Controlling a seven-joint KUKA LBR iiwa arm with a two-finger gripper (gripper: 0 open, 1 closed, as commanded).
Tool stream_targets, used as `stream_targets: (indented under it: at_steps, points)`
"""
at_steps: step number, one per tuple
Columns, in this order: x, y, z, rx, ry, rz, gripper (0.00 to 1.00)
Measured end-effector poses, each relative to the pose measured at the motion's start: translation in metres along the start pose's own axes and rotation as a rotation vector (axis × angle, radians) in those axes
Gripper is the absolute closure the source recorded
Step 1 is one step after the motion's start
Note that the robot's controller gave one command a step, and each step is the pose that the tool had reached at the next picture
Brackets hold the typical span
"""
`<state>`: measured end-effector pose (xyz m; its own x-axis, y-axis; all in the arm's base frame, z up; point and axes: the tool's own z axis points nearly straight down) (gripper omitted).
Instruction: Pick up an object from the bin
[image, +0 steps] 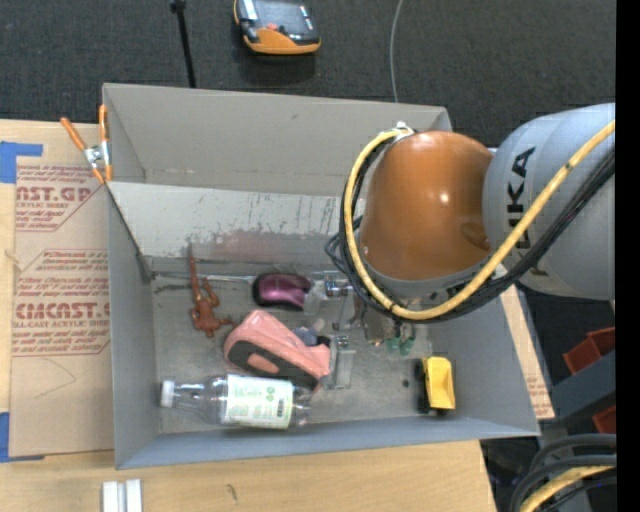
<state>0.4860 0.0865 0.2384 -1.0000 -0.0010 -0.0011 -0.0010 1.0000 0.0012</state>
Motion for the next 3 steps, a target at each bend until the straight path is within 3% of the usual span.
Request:
stream_targets:
  at_steps: [1, 2, 3]
  points:
    - [-0.002, 0.000, 0.044, 0.001, -0.005, -0.079, 0.00]
    - [-0.006, 0.006, 0.090, 0.001, -0.001, -0.305, 0.00]
    - [-0.012, 0.013, 0.105, 0.000, -0.004, -0.349, 0.00]
